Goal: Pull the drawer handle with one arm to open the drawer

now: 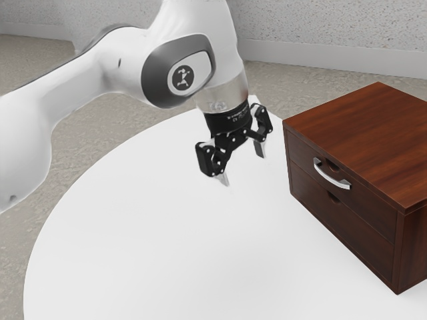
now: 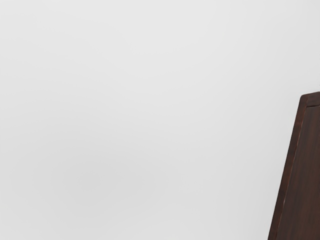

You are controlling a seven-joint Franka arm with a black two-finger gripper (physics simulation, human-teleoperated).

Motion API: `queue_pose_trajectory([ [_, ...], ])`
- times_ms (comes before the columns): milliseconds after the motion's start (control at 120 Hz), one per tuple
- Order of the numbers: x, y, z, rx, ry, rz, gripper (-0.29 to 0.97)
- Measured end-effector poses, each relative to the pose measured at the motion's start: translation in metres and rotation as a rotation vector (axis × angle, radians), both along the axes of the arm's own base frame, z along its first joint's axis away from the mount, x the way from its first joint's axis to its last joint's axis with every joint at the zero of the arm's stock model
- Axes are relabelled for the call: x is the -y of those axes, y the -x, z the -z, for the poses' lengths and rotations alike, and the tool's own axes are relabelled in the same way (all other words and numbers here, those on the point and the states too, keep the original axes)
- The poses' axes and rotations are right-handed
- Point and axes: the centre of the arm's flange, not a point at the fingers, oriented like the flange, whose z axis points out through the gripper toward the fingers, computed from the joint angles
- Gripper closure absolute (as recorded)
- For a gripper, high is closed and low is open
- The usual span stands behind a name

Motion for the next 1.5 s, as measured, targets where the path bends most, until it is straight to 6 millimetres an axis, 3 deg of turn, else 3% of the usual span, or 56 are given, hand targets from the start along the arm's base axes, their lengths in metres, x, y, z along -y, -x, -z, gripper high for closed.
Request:
queue_pose_trajectory([
  [100, 0.003, -0.008, 0.006, 0.013, 0.002, 0.002, 0.00],
  [525, 0.052, -0.017, 0.024, 0.042, 0.022, 0.095, 0.00],
  [825, 0.060, -0.043, 0.039, 0.075, 0.043, 0.114, 0.00],
  [1500, 0.074, -0.060, 0.053, 0.126, 0.063, 0.150, 0.00],
])
